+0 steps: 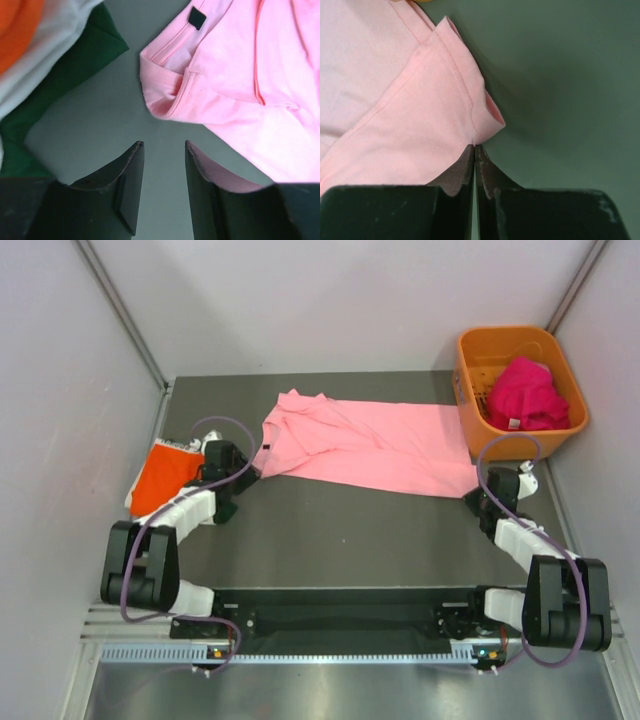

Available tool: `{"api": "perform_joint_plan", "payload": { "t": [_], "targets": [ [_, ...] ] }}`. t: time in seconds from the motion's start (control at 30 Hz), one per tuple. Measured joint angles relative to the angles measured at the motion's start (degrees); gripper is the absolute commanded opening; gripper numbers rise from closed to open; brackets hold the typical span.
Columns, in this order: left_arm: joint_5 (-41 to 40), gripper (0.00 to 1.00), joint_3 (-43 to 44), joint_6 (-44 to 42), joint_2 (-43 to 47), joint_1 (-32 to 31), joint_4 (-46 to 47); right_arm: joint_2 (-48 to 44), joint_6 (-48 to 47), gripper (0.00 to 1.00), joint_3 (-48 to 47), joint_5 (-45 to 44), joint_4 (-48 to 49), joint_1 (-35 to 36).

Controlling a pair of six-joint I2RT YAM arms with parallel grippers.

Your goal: Fold and stack the t-shirts

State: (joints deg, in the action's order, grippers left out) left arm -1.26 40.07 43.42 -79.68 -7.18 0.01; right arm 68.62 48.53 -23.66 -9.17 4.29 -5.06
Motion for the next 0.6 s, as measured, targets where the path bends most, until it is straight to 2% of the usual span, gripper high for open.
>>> {"api": "perform_joint_plan", "payload": {
  "t": [0.23, 0.43, 0.57, 0.6],
  "targets": [
    [0.1, 0.41, 7.5, 0.0, -11.0, -0.5, 0.0, 0.0, -0.6, 0.0, 0.0, 0.4, 0.1, 0.0],
    [1.8, 0.47, 8.1, 1.2, -14.1, -0.5, 1.7, 0.0, -0.6, 0.0, 0.0, 0.5, 0.4, 0.0],
    [3.2, 0.47, 7.6, 2.4, -14.7, -0.5, 3.9, 0.0, -0.7, 0.0, 0.0, 0.7, 0.4, 0.0],
    [3.3, 0.43, 7.6, 2.6, -14.8, -0.5, 4.3, 0.0, -0.7, 0.0, 0.0, 0.7, 0.4, 0.0]
  ]
}}
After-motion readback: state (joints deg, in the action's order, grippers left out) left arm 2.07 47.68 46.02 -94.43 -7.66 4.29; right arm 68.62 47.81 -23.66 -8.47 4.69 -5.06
